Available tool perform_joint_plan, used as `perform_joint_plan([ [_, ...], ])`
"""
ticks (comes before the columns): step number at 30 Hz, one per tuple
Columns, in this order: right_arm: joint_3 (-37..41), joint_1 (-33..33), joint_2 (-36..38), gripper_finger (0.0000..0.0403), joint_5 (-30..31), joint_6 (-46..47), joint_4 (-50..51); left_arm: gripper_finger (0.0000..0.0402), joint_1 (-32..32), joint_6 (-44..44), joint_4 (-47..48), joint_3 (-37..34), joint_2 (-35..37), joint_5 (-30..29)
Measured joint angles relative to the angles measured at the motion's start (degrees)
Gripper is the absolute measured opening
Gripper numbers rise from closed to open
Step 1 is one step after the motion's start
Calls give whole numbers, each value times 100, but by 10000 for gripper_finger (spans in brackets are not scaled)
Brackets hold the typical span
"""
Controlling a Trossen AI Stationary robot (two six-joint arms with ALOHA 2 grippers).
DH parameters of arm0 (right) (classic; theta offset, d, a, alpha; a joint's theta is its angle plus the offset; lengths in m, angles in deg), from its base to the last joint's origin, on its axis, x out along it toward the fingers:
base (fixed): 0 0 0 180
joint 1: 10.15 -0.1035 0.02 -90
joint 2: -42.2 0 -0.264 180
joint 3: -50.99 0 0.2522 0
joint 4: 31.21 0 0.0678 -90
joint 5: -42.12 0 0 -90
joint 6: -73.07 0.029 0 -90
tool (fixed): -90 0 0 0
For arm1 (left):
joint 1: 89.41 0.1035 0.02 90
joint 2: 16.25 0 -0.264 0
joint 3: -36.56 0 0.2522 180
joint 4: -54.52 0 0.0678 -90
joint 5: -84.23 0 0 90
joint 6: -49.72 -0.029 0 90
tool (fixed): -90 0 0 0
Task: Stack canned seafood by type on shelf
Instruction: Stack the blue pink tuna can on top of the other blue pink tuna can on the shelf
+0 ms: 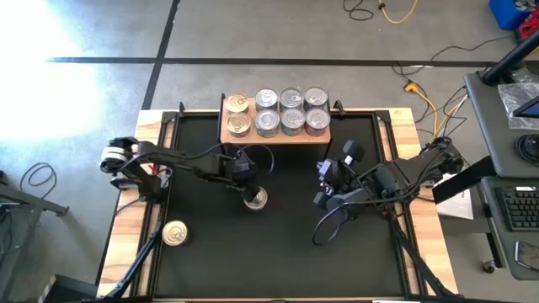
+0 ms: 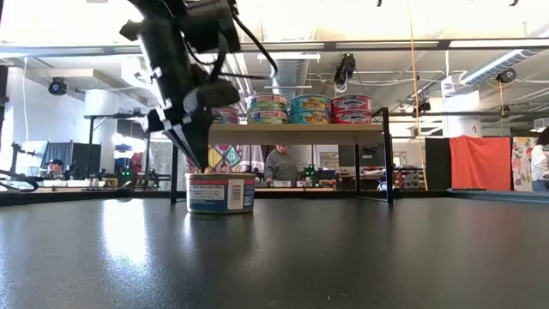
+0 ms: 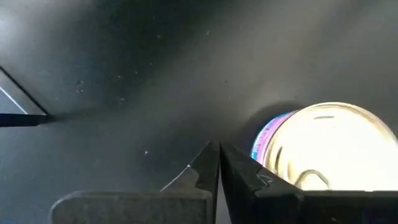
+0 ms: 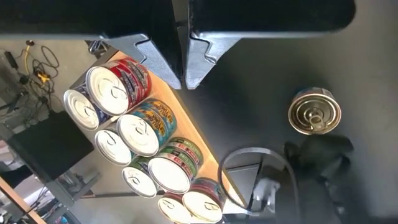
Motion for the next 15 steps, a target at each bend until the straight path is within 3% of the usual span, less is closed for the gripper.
perform_joint_plan([
  [8,2,-8,-2,13,-4,112,-1,0,16,-518,103,736,-937,-158],
  [15,2,-6,-2,13,-2,109,1,0,-90,-467,720,1323,-1204,-149],
])
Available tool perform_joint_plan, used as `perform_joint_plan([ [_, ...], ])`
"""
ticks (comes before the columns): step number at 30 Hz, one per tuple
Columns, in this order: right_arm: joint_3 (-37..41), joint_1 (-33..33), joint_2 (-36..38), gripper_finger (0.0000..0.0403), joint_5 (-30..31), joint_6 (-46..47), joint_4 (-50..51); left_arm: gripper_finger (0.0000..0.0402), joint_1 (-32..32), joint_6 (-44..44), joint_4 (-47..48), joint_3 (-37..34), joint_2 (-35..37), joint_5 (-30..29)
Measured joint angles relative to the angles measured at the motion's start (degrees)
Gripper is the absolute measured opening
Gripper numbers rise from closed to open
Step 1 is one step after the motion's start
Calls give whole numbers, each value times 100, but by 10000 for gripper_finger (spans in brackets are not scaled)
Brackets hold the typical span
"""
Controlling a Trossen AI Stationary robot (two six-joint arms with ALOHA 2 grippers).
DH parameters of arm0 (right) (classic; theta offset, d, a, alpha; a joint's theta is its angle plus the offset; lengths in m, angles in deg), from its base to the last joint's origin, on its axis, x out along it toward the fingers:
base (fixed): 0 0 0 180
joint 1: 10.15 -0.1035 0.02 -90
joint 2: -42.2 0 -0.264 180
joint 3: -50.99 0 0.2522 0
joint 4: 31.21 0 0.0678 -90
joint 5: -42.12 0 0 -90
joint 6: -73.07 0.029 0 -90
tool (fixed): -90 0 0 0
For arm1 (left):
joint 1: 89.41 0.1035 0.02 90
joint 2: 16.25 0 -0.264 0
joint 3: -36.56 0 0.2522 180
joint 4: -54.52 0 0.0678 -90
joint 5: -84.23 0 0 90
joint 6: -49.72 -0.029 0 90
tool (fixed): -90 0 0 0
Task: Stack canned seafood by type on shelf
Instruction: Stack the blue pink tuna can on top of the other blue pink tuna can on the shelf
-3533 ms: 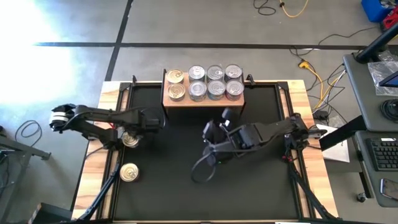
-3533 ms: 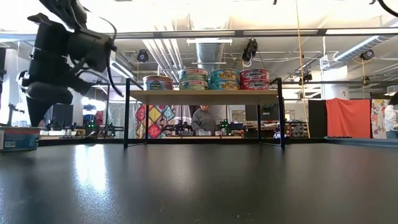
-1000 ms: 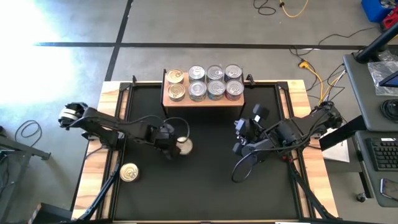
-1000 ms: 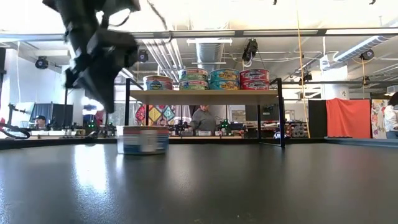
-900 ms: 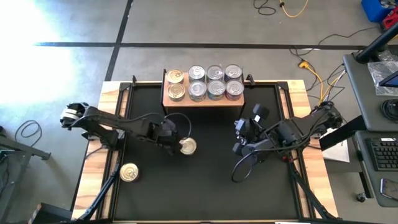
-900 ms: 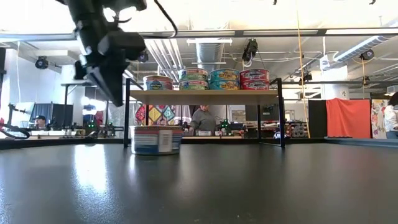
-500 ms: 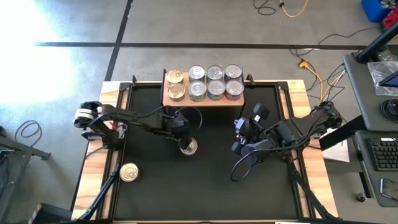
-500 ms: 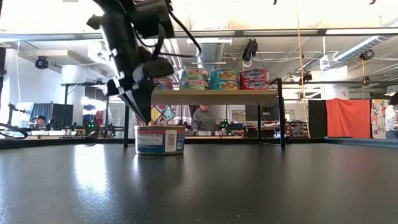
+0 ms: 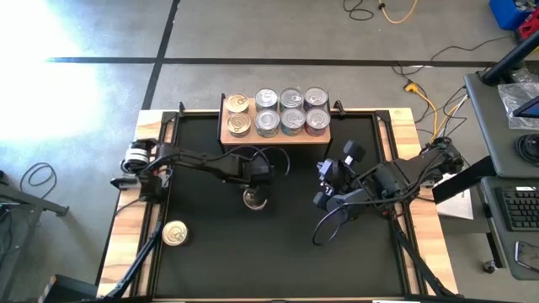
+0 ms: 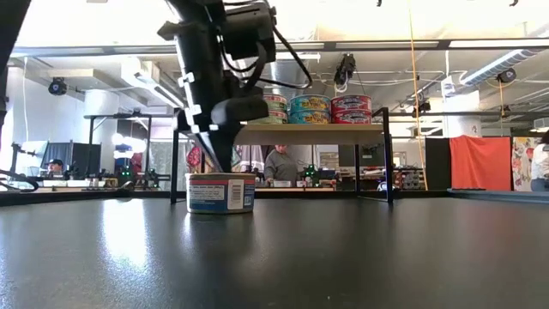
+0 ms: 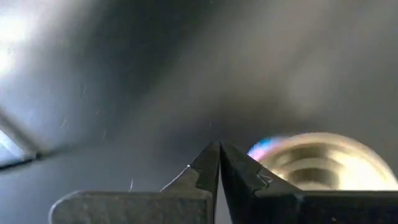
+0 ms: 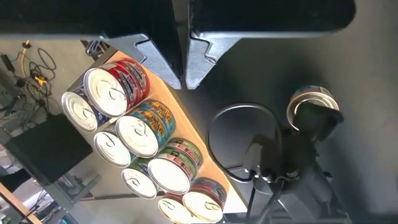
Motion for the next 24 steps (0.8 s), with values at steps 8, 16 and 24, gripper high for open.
perform_joint_plan([
  [8,4,13,0,13,90,-66,21,0,-327,473,357,-253,4,54],
  [16,4,13,2,13,133,-67,30,0,-963,1212,327,-561,33,486],
  [24,4,13,2,13,157,-118,20,0,-1583,1299,-774,-540,-22,426],
])
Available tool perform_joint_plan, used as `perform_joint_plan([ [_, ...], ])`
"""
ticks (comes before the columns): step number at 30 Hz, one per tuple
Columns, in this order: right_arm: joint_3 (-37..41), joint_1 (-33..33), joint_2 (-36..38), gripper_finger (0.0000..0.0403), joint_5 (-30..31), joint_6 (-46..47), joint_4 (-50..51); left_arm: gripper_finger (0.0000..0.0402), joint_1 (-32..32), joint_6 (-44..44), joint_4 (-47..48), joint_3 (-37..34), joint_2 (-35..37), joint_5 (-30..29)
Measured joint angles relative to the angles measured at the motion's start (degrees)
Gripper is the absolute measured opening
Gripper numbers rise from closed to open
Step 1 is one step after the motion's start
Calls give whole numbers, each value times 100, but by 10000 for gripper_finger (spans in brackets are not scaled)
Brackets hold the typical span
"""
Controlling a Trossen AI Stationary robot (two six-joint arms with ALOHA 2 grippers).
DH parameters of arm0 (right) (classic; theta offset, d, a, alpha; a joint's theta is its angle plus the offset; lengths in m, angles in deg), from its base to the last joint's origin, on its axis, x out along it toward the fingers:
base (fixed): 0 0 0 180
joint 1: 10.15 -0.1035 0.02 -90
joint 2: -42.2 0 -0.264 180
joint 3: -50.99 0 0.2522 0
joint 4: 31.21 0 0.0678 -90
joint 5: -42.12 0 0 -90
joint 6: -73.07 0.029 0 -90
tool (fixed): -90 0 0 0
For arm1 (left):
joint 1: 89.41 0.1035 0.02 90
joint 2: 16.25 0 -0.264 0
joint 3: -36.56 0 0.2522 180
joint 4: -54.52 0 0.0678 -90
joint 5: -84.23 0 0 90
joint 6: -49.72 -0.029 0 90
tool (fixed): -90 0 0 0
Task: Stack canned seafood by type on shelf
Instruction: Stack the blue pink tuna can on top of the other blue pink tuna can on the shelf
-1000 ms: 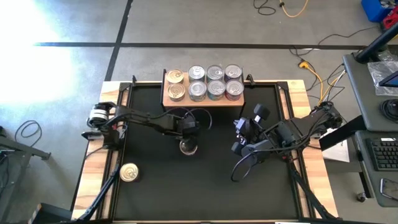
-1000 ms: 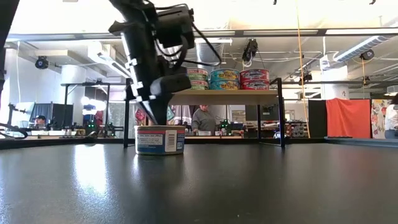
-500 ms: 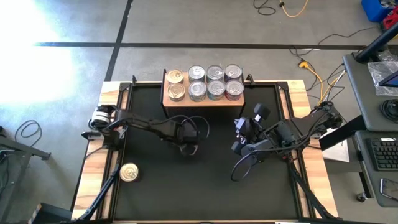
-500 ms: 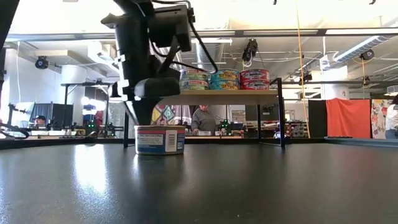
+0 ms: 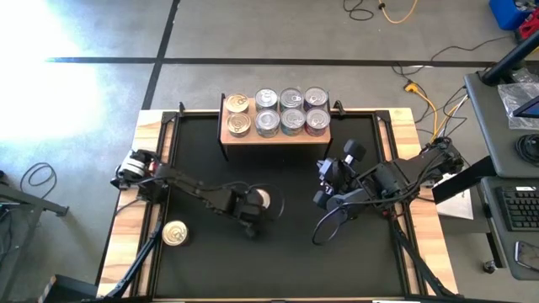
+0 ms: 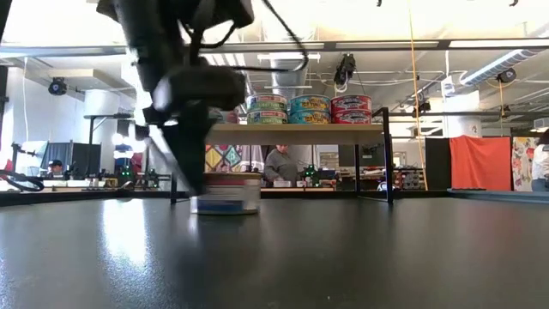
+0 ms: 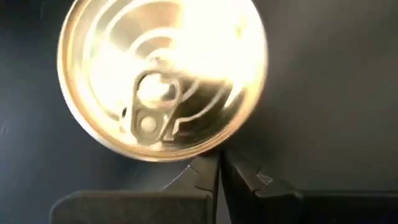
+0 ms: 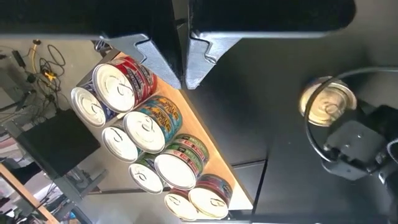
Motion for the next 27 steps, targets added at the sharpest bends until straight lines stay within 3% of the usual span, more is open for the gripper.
perform_joint_plan([
  [7,0,-9,0,13,-59,212,-40,0,96,-1042,-1393,37,-283,-671],
  [12,0,-13,0,13,-201,272,-142,0,236,-1980,-1515,553,-539,-833],
  [20,0,-15,-2,13,-205,304,-186,0,386,-2355,260,1674,-605,-1926],
  [23,0,-15,-2,13,-203,335,-191,0,540,-2322,619,1712,-594,-2198],
  [27,0,-13,-2,13,-203,381,-191,0,752,-2059,630,1335,-588,-2009],
])
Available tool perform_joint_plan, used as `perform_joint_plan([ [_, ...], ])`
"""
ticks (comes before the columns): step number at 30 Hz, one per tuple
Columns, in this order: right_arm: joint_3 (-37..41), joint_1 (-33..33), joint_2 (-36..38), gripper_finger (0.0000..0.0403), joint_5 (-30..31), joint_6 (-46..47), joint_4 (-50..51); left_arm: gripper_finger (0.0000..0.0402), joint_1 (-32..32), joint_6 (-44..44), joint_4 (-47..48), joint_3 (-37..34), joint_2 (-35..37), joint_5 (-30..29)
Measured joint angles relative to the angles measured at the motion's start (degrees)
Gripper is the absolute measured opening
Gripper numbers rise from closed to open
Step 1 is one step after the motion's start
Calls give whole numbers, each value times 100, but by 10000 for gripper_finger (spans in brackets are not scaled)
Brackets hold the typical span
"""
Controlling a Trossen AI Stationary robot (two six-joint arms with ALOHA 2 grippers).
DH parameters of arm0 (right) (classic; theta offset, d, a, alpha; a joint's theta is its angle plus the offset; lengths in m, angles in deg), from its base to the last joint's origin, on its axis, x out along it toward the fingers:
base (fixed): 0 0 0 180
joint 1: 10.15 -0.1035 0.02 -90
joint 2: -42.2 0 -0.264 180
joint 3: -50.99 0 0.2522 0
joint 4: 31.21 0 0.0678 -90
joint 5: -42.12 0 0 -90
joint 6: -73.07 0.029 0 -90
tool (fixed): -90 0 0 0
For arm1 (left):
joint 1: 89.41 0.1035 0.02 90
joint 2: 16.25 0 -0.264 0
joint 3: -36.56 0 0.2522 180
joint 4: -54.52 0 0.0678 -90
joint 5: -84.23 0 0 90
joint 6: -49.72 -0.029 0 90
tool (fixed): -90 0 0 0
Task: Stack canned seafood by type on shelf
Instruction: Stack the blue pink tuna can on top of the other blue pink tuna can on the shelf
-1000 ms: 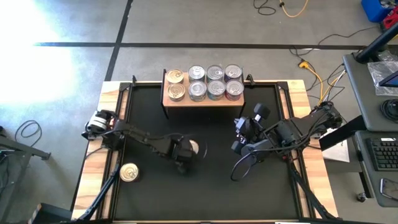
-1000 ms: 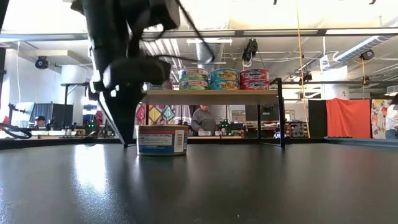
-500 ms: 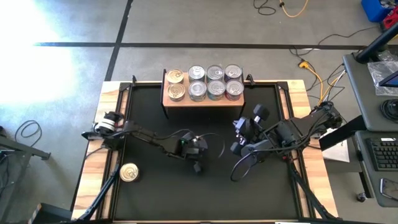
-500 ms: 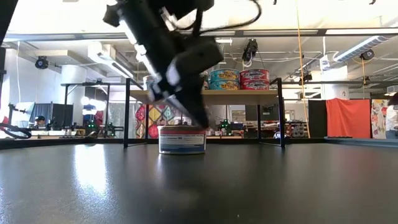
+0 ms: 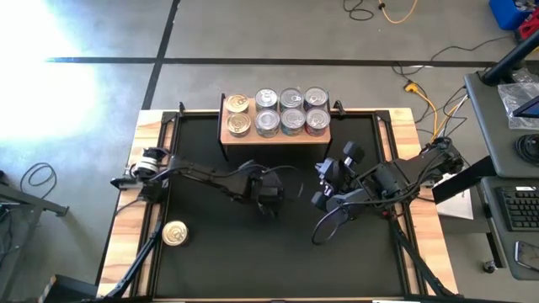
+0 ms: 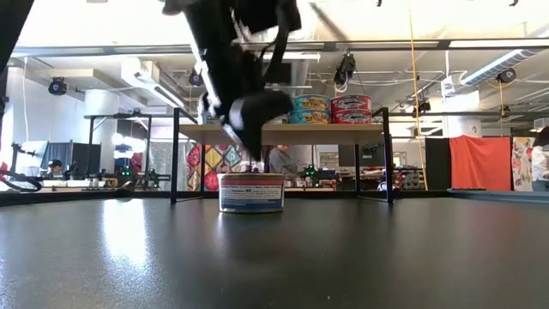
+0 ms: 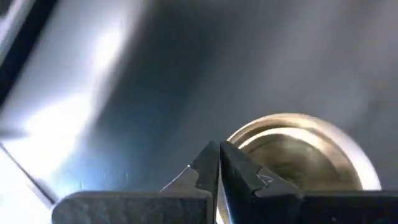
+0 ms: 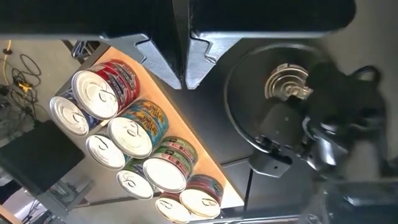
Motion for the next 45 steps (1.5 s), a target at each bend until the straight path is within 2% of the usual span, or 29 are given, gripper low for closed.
perform_joint_plan([
  [4,0,-2,0,13,-1,50,0,0,54,668,329,-364,4,145],
  [8,0,-2,0,13,0,38,2,0,-9,1665,876,-661,11,615],
  [13,0,0,0,13,1,-83,4,0,-370,2652,1109,-1098,15,1318],
  [16,0,0,-2,13,60,-214,5,0,-666,2900,1113,-1176,49,1357],
  [21,0,13,-4,13,222,-318,9,0,-833,2737,964,-908,200,1377],
  [25,0,13,-4,13,216,-315,11,0,-761,2305,656,-489,273,852],
  [29,0,11,-4,13,48,-227,11,0,-730,1849,214,-135,284,592],
  [35,0,-2,-4,13,-141,-101,22,0,-594,1339,-311,-156,284,-50],
  [39,0,-2,-4,13,-189,-35,22,0,-254,1173,-393,-319,162,16],
  [45,0,-4,-4,13,-447,47,24,0,-54,675,-1000,-738,117,749],
])
